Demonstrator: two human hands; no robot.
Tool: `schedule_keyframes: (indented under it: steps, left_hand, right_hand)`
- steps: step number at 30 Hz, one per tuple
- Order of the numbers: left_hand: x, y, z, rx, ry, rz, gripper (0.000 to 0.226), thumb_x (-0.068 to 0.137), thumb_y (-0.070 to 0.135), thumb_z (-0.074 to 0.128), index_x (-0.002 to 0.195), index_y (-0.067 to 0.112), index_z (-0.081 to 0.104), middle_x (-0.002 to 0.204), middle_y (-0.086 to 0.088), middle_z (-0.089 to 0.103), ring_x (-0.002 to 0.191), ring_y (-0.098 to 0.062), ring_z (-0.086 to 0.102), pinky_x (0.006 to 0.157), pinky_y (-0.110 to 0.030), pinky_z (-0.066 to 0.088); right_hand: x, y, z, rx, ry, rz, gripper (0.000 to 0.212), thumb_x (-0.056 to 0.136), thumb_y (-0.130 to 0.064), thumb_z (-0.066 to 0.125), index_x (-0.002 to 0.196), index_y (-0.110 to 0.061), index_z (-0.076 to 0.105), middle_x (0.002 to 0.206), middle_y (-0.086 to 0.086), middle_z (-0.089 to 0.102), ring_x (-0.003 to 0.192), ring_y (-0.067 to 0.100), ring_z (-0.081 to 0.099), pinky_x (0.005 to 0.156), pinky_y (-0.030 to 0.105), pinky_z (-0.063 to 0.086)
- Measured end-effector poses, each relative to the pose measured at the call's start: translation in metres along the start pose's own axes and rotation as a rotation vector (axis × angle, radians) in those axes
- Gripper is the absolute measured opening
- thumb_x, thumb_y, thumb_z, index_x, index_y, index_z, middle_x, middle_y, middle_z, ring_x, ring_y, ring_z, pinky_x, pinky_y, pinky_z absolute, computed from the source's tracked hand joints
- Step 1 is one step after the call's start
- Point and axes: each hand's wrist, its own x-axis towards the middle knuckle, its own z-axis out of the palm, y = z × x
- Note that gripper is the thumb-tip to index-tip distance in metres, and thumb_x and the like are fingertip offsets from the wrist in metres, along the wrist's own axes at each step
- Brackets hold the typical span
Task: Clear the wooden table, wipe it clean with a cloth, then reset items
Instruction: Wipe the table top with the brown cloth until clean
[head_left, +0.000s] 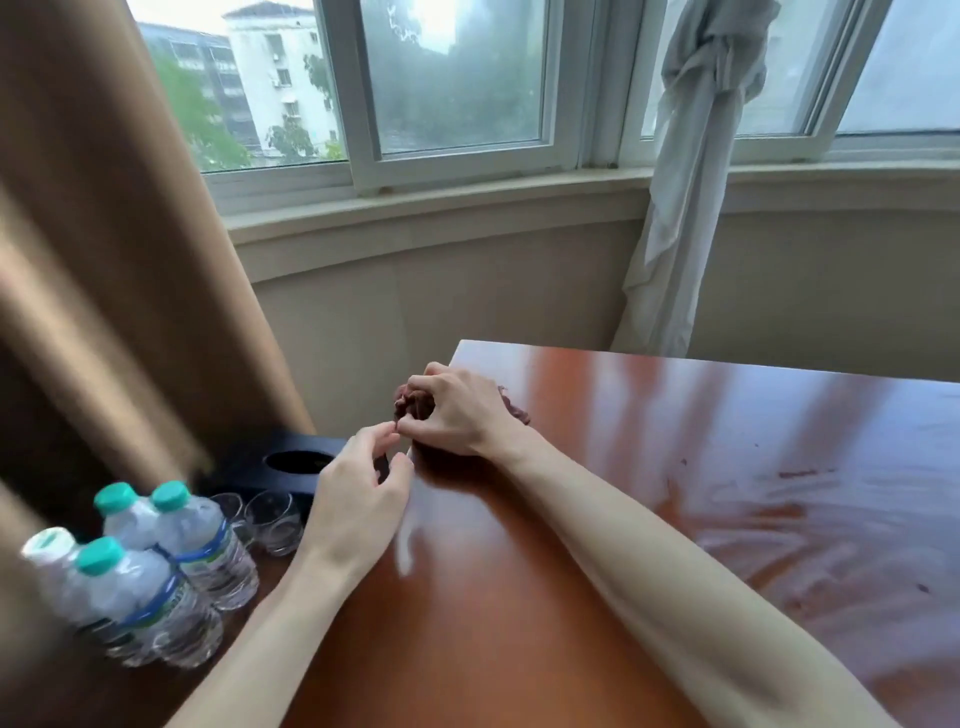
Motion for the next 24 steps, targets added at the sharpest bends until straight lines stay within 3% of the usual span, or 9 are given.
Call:
schedule_keyframes:
  steps: [6, 9, 11, 13, 15, 17, 19, 21, 24]
  left_hand:
    - [-0.087, -0.010, -0.054, 0.058, 0.031, 0.045, 0.029, 0.097, 0.014, 0.059, 0.125, 0.018, 0.065, 0.121, 0.003, 0.066, 0.117, -0.016, 0.062, 0.105, -0.038, 0.047]
    - [-0.138, -0.024, -0.070, 0.126, -0.059, 0.135, 0.035, 0.099, 0.026, 0.060, 0.134, 0.022, 0.059, 0.133, 0.007, 0.059, 0.125, -0.008, 0.054, 0.111, -0.032, 0.041]
    - [-0.169, -0.034, -0.083, 0.192, -0.178, 0.206, 0.050, 0.096, 0.047, 0.060, 0.142, 0.028, 0.052, 0.145, 0.016, 0.048, 0.135, 0.003, 0.041, 0.117, -0.030, 0.033]
    - [-0.195, -0.044, -0.094, 0.284, -0.325, 0.258, 0.076, 0.087, 0.073, 0.055, 0.151, 0.034, 0.041, 0.156, 0.027, 0.030, 0.146, 0.010, 0.020, 0.123, -0.031, 0.024]
    - [-0.210, -0.053, -0.102, 0.354, -0.411, 0.283, 0.095, 0.076, 0.091, 0.047, 0.155, 0.040, 0.032, 0.159, 0.034, 0.015, 0.147, 0.014, 0.007, 0.124, -0.029, 0.018]
    - [-0.213, -0.055, -0.106, 0.406, -0.428, 0.323, 0.104, 0.069, 0.097, 0.045, 0.156, 0.042, 0.029, 0.160, 0.035, 0.012, 0.146, 0.015, 0.005, 0.124, -0.028, 0.018]
    - [-0.210, -0.057, -0.106, 0.431, -0.402, 0.379, 0.106, 0.066, 0.098, 0.046, 0.155, 0.041, 0.033, 0.160, 0.032, 0.017, 0.146, 0.015, 0.011, 0.122, -0.024, 0.019]
    - [-0.208, -0.059, -0.105, 0.434, -0.340, 0.426, 0.102, 0.067, 0.096, 0.047, 0.150, 0.036, 0.044, 0.157, 0.027, 0.030, 0.144, 0.013, 0.020, 0.119, -0.022, 0.024]
    - [-0.211, -0.065, -0.098, 0.424, -0.257, 0.478, 0.096, 0.072, 0.091, 0.048, 0.144, 0.028, 0.054, 0.153, 0.017, 0.043, 0.143, 0.004, 0.033, 0.117, -0.026, 0.033]
  right_hand:
    - [-0.143, -0.091, -0.011, 0.108, 0.009, -0.168, 0.033, 0.080, -0.056, 0.057, 0.106, -0.040, 0.069, 0.087, -0.010, 0.056, 0.085, 0.014, 0.057, 0.069, 0.034, 0.051]
    - [-0.227, -0.117, -0.036, 0.147, -0.068, -0.315, 0.027, 0.078, -0.049, 0.065, 0.102, -0.036, 0.071, 0.090, -0.012, 0.061, 0.086, 0.013, 0.057, 0.070, 0.032, 0.053]
    - [-0.262, -0.107, -0.056, 0.137, -0.167, -0.376, 0.028, 0.078, -0.047, 0.069, 0.102, -0.033, 0.073, 0.097, -0.012, 0.064, 0.090, 0.015, 0.060, 0.076, 0.029, 0.052]
    - [-0.257, -0.084, -0.072, 0.057, -0.127, -0.231, 0.036, 0.075, -0.054, 0.063, 0.102, -0.033, 0.072, 0.098, -0.013, 0.063, 0.092, 0.017, 0.063, 0.079, 0.033, 0.054]
    - [-0.227, -0.062, -0.076, -0.049, 0.037, 0.020, 0.047, 0.069, -0.062, 0.054, 0.100, -0.032, 0.072, 0.094, -0.012, 0.060, 0.096, 0.023, 0.065, 0.078, 0.036, 0.053]
    - [-0.200, -0.059, -0.068, -0.058, 0.148, 0.238, 0.044, 0.070, -0.060, 0.057, 0.099, -0.032, 0.073, 0.094, -0.010, 0.061, 0.100, 0.026, 0.066, 0.076, 0.034, 0.049]
    - [-0.200, -0.086, -0.053, -0.098, 0.155, 0.294, 0.035, 0.075, -0.054, 0.063, 0.102, -0.035, 0.074, 0.098, -0.007, 0.063, 0.100, 0.026, 0.064, 0.073, 0.032, 0.039]
    - [-0.229, -0.124, -0.044, -0.056, 0.108, 0.150, 0.031, 0.076, -0.051, 0.066, 0.104, -0.039, 0.073, 0.095, -0.010, 0.062, 0.096, 0.022, 0.062, 0.071, 0.031, 0.036]
    - [-0.302, -0.148, -0.051, 0.082, -0.046, -0.132, 0.028, 0.075, -0.052, 0.065, 0.100, -0.039, 0.070, 0.091, -0.013, 0.060, 0.089, 0.013, 0.059, 0.067, 0.028, 0.044]
